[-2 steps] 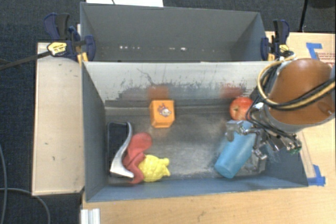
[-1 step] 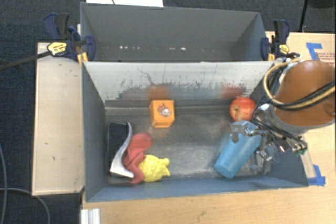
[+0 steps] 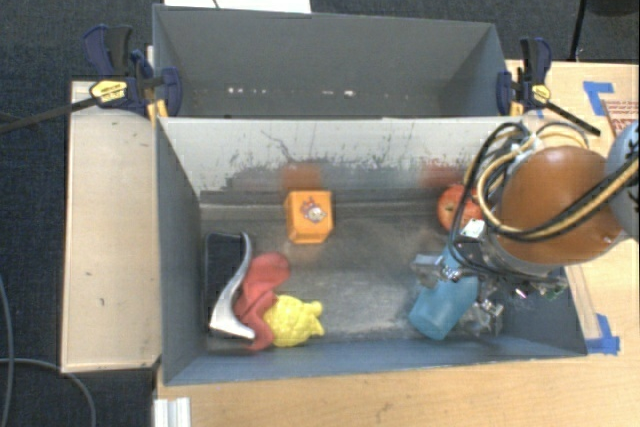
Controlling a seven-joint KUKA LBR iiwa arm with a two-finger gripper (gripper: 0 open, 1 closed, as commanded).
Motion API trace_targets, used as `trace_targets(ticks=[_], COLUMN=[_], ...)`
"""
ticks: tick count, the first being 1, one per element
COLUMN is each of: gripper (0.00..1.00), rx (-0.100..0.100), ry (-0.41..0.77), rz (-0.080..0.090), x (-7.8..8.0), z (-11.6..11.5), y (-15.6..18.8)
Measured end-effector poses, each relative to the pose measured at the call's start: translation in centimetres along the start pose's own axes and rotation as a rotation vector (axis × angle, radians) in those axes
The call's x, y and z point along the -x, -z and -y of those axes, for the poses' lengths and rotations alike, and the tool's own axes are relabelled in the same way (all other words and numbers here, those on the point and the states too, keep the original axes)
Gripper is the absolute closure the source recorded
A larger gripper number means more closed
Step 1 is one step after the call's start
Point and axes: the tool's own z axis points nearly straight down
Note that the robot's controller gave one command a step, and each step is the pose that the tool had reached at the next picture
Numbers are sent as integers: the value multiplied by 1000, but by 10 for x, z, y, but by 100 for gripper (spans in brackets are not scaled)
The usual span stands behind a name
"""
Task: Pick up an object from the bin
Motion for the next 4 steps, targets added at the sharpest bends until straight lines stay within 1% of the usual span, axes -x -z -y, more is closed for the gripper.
trace_targets(ticks=[1, 4], gripper=[100, 100], rx=[10, 10], ry=[182, 181], rz=[-15, -15], x=[8, 8], z=[-15, -15], y=[-21, -20])
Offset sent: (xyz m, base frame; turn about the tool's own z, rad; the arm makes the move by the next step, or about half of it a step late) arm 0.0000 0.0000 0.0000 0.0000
